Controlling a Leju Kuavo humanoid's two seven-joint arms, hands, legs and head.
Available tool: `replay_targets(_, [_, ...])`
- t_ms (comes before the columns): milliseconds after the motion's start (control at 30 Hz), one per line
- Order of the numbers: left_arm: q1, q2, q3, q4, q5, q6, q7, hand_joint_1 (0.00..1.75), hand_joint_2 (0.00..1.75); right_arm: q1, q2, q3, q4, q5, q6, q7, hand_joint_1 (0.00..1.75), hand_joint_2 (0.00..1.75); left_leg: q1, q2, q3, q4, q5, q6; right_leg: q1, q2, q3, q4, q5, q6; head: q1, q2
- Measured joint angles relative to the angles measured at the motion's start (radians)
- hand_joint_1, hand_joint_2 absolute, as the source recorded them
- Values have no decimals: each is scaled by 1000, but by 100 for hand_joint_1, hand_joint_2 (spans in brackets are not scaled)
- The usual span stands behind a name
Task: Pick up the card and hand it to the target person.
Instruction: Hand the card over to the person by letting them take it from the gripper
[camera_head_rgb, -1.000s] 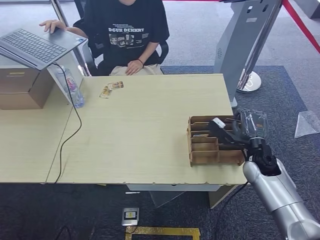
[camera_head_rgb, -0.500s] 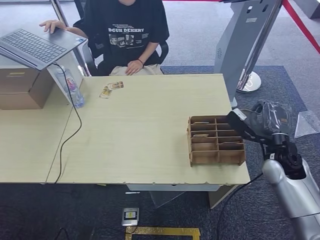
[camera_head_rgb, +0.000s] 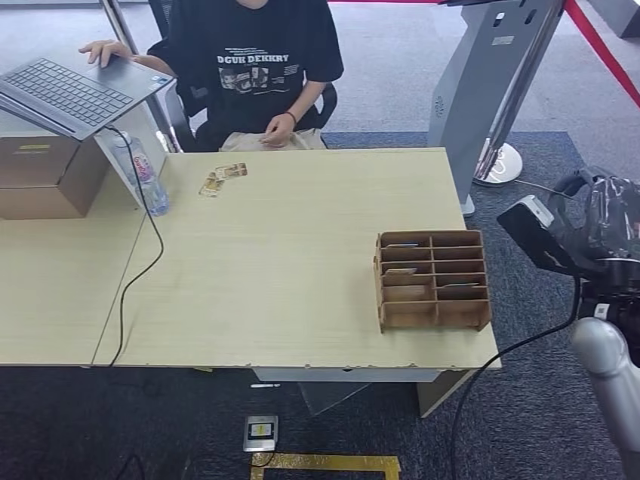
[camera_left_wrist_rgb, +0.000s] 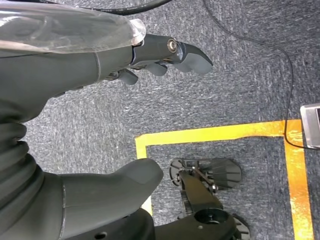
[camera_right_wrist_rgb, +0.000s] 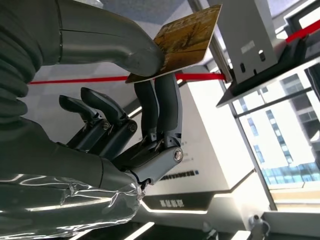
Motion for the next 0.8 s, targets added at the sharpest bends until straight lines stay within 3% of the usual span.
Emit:
replay_targets(233, [-15, -8, 0, 0, -15, -2, 7, 0, 175, -66, 62, 66, 108, 155, -139, 60, 175, 175, 0, -1, 0, -1, 0, -1, 0, -1, 0, 1, 0, 0, 0, 0])
replay_targets(467, [-26, -14, -2, 0, -25, -7, 19, 0, 175, -193, 144, 126, 336, 172, -278, 76, 175, 175, 0, -1, 0, -1, 1, -1, 0, 0, 0, 1, 0, 0, 0, 0])
replay_targets(800, [-38, -17, -9, 0, -41, -15, 26, 0, 175, -333, 219, 180, 607, 176, -311, 79, 175, 175, 0, -1, 0, 0, 1, -2, 0, -1, 0, 2, 0, 0, 0, 0])
